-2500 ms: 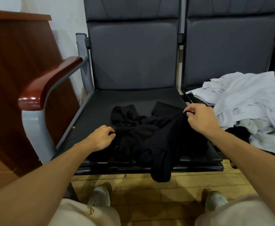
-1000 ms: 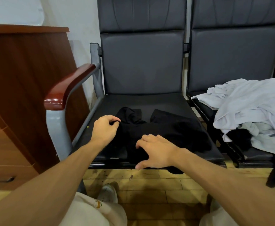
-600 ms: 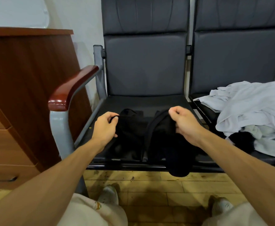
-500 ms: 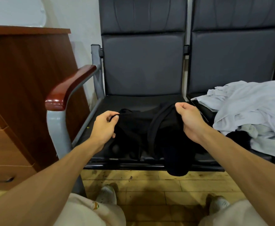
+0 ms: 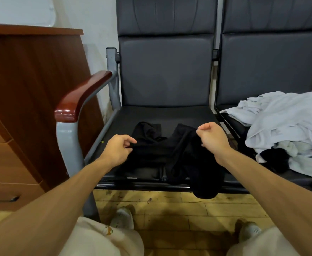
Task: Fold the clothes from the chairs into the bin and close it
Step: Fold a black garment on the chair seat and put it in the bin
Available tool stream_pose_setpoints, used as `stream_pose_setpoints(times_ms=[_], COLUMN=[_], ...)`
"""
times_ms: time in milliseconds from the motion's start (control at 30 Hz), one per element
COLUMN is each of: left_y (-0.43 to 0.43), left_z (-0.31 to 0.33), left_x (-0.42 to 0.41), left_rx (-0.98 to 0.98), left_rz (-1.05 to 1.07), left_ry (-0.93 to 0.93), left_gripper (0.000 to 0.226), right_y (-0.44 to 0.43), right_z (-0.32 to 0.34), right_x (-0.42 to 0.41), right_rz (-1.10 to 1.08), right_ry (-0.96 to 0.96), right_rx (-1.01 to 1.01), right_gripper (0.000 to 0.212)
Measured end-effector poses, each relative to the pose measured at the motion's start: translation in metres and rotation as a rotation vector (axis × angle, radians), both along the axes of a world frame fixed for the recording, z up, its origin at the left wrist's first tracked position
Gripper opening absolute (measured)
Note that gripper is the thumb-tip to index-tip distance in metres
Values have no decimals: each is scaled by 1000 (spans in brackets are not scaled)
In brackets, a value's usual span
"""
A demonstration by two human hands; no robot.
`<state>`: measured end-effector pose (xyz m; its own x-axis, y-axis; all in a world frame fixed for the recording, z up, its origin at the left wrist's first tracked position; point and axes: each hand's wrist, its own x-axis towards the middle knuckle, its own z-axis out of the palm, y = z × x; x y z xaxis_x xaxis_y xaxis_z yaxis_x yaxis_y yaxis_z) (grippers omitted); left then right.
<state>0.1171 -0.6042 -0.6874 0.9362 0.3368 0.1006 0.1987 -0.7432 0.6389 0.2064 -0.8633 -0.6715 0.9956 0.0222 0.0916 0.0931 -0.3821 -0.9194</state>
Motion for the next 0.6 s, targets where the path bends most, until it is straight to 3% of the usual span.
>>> stream_pose_setpoints(times_ms=[67,133,200,300,367,467,600], left_y=[0,-1,1,3,6,9,14], left_z=[1,1,0,-3,-4,-5,-5], left_x=[-1,-2,1,2,1,-3,-3], left_rx=[-7,2,-4,18,76,159,48], left_rz=[3,13,33,46,9,-15,184], left_ry=[1,-11,1,127,279,357,37], left_gripper=[18,11,7,36,46,27,29], right_y=[1,7,15,26,29,29,22], right_z=[-2,0,2,-9,-18,-16,2], right_x=[-7,-18,-32,-47,-50,-44,-43], right_rz=[14,143,299,511,574,560,545], right_ry=[-223,-377,-280,-119,-135,-135,64], right_rx=[-340,-515,-643,-859,-939,-777,-222], right_gripper=[11,14,30,54,53,36,17])
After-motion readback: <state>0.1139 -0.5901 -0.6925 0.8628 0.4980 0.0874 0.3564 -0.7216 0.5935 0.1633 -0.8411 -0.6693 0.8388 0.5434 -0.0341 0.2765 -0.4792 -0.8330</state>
